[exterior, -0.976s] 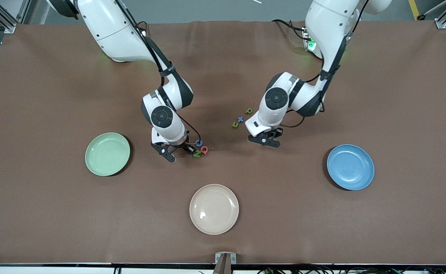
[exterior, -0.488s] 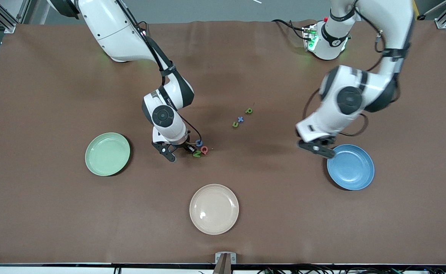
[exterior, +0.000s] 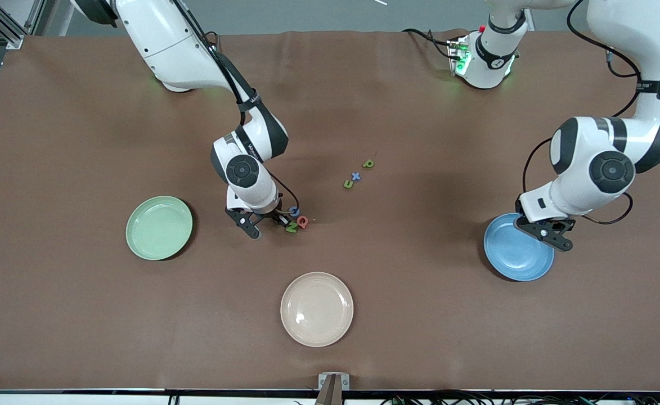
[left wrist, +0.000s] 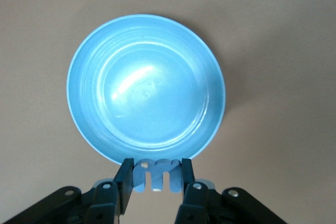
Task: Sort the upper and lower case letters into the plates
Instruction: 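Carry the blue m to the blue plate with the left gripper, then open the left gripper on the blue plate while the right gripper places B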
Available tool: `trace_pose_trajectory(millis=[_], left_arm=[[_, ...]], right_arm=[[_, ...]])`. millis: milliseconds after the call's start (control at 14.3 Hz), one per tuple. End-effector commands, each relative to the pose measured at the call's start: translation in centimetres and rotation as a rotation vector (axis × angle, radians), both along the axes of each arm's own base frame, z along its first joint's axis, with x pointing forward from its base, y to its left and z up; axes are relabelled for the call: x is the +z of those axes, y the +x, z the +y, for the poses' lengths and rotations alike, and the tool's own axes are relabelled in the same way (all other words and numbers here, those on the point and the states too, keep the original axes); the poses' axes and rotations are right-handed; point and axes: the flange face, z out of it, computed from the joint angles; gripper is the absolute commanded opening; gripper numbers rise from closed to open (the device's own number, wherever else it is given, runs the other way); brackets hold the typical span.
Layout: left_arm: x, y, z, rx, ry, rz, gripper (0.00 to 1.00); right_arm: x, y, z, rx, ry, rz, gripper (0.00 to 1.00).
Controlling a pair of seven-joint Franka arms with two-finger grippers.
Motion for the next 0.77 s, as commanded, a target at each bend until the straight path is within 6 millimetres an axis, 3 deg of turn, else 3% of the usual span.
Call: trace_pose_trajectory(millis=[0, 70, 279, 418, 628, 697], left_arm=[[-2.2, 0.4, 1.2, -0.033, 0.034, -0.010, 0.17], [-2.9, 0.6, 1.4, -0.058, 0.033, -0.020, 0.17], [-5.6, 1.0, 2.6, -0.068, 0.022, -0.032, 0.17], [-6.3, 1.0, 2.6, -0.072, 0.019, -0.033, 0.17], [-7.0, 1.2, 3.1, -0.074, 0.015, -0.043, 0.17], [-7.1, 1.2, 3.2, -0.072, 0.015, -0.042, 0.17]], right_arm=[[0.2, 0.8, -0.9, -0.008, -0.004, -0.001, 0.00], [0.5, 1.3, -2.3, 0.006, -0.019, 0.027, 0.00], [4.8, 3.3, -7.7, 0.101, -0.034, 0.096, 0.00], [7.1, 4.1, -11.0, 0.178, -0.026, 0.115, 0.00], [8.7, 4.3, -17.8, 0.287, -0.007, 0.122, 0.00], [8.7, 4.4, -21.4, 0.320, 0.004, 0.128, 0.00]])
